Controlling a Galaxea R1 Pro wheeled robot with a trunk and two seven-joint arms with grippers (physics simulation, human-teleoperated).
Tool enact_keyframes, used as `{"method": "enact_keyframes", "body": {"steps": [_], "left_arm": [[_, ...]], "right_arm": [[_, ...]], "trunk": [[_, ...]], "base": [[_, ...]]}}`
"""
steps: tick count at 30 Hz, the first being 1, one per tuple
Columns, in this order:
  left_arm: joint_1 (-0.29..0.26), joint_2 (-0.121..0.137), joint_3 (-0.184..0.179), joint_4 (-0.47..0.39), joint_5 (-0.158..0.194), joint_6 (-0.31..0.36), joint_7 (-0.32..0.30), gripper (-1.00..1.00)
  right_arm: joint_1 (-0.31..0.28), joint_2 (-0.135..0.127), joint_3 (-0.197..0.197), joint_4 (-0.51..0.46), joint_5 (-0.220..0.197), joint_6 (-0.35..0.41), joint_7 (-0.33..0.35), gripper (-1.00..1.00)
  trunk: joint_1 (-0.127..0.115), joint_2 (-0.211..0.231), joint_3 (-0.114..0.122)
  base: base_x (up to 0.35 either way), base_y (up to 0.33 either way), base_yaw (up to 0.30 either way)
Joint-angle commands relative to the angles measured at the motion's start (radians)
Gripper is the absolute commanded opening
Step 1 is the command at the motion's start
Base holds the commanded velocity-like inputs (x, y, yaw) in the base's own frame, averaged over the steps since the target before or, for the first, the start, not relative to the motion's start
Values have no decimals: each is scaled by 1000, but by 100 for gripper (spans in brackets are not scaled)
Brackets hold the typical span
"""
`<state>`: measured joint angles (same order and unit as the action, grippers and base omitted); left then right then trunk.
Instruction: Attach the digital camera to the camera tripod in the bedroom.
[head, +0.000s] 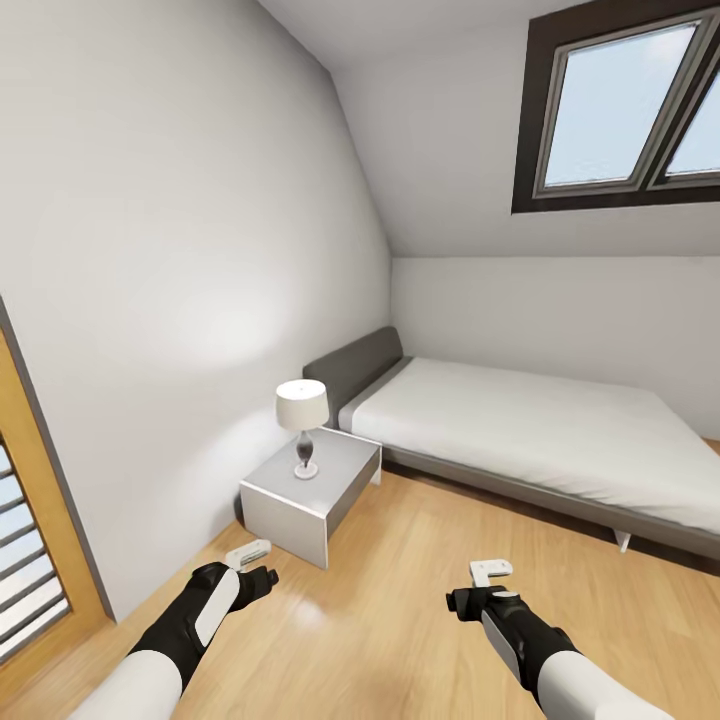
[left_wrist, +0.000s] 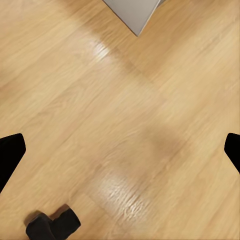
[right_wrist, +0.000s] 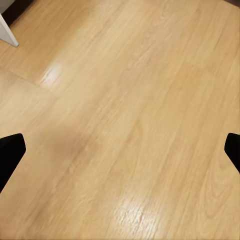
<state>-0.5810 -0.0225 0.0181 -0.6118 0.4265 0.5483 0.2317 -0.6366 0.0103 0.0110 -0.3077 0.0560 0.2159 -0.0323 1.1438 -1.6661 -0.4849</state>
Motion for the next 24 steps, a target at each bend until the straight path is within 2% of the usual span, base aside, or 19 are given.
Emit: {"method": "enact_keyframes", "body": {"steps": [1,24], "left_arm": [[0,-1,2,-2,11,4,8,100],[0,1,2,-1,9,4,8,100]], "right_arm": [[0,0,1,-2,6,9,-2,100],[0,-3,8,-2,18,21,2,100]], "trunk": [[4,-8,-4],[92,-169,-76]], "base": [[0,0,0],[0,0,0]]}}
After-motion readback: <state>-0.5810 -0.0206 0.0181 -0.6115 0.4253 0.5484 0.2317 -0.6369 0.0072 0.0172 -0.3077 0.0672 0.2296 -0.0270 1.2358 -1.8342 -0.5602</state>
